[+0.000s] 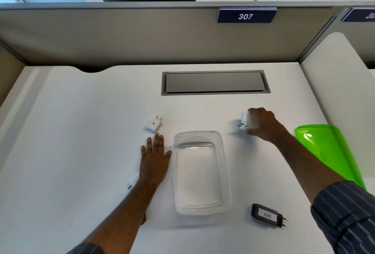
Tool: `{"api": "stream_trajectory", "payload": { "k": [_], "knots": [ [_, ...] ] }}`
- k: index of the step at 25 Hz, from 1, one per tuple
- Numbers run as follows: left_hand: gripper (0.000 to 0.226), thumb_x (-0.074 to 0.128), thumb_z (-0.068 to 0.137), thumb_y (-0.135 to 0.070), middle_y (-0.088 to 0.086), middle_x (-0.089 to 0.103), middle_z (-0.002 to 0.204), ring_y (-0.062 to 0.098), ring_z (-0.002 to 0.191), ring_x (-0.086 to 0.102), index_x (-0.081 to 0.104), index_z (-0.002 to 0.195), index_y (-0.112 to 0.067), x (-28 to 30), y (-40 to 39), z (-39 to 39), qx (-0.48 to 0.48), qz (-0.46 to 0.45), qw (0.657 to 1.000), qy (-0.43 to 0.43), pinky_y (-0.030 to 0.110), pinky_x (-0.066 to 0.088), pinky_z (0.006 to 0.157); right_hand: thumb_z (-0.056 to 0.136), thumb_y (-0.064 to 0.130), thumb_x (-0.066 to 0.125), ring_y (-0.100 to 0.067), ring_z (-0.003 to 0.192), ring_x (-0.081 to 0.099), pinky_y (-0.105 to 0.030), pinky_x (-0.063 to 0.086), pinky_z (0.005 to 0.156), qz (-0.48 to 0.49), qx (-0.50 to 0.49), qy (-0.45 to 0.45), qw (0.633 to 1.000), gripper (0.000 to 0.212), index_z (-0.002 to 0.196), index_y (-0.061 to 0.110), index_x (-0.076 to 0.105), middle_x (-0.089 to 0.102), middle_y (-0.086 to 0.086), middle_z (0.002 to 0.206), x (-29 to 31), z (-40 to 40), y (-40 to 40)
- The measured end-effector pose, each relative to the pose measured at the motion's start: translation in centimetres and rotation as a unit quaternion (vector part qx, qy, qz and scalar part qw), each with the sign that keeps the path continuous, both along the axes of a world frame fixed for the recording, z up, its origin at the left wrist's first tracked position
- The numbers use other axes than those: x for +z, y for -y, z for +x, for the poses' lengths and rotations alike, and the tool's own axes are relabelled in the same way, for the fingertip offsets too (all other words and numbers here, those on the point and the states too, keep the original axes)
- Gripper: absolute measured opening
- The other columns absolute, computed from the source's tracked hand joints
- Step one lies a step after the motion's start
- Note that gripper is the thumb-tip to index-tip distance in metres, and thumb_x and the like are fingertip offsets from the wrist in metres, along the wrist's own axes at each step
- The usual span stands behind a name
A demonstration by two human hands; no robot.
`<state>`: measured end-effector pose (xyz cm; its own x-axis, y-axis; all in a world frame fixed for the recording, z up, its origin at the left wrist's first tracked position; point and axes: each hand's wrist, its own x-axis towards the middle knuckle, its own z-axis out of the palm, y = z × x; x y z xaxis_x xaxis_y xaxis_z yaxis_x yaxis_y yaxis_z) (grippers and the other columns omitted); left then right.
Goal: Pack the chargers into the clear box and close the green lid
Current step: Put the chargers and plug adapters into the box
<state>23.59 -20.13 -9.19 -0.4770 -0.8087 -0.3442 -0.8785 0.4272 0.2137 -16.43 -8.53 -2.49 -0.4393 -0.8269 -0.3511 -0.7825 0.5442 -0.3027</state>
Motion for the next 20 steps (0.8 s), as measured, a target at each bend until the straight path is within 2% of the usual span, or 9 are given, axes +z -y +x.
{"api": "stream_trajectory", "payload": {
  "k": [4,7,9,13,16,20],
  "knots": [
    [0.063,0.023,0.109,-0.039,0.005,-0.005,0.172,0.030,0.159,-0.009,-0.002,0.162,-0.014,1.3,-0.5,0.6,-0.002,0.013,1.000,-0.028,0.050,0.000,0.130,0.069,0.046,0.080,-0.032,0.125,0.046,-0.049,0.043,0.102,-0.053,-0.011,0.001,0.999,0.080,0.137,0.028,0.043,0.050,-0.002,0.132,2.5,2.7,-1.4],
    [0.063,0.025,0.109,-0.038,0.005,-0.003,0.172,0.028,0.159,-0.008,-0.001,0.162,-0.013,2.0,-1.2,1.3,0.008,0.014,0.998,-0.059,0.048,-0.002,0.130,0.062,0.063,0.066,-0.026,0.119,0.046,-0.045,0.044,0.098,-0.084,-0.011,0.013,0.996,0.079,0.131,0.035,0.043,0.048,0.009,0.123,4.5,5.1,-2.3],
    [0.064,0.026,0.109,-0.038,0.005,-0.002,0.172,0.027,0.159,-0.008,-0.001,0.162,-0.013,2.5,-1.8,1.8,0.013,0.012,0.997,-0.070,0.047,-0.003,0.130,0.059,0.067,0.060,-0.024,0.119,0.047,-0.044,0.045,0.097,-0.094,0.002,0.006,0.996,0.079,0.129,0.036,0.043,0.049,0.010,0.122,5.6,6.7,-2.8],
    [0.062,0.027,0.109,-0.035,0.004,0.000,0.172,0.026,0.159,-0.008,0.004,0.162,-0.012,3.3,-3.0,2.4,0.024,0.011,0.994,-0.105,0.044,-0.004,0.129,0.060,0.065,0.063,-0.023,0.116,0.047,-0.035,0.043,0.088,-0.107,0.024,-0.004,0.994,0.073,0.125,0.038,0.043,0.050,0.009,0.121,7.4,10.4,-3.5],
    [0.058,0.027,0.110,-0.032,0.003,0.008,0.172,0.022,0.160,-0.003,0.011,0.162,-0.013,4.2,-4.0,2.8,0.059,0.030,0.983,-0.169,0.039,-0.003,0.129,0.063,0.063,0.069,-0.022,0.115,0.048,-0.034,0.044,0.087,-0.111,0.054,-0.008,0.992,0.073,0.126,0.035,0.046,0.052,0.007,0.122,8.2,13.7,-4.0],
    [0.051,0.031,0.109,-0.040,-0.002,0.030,0.167,0.017,0.156,0.023,0.032,0.158,-0.025,5.6,-6.1,2.9,0.159,0.080,0.947,-0.268,0.036,0.017,0.126,0.066,0.060,0.072,-0.022,0.117,0.048,-0.039,0.048,0.094,-0.090,0.098,0.020,0.991,0.076,0.131,0.031,0.046,0.051,0.006,0.126,8.1,18.5,-4.8]
  ]
}}
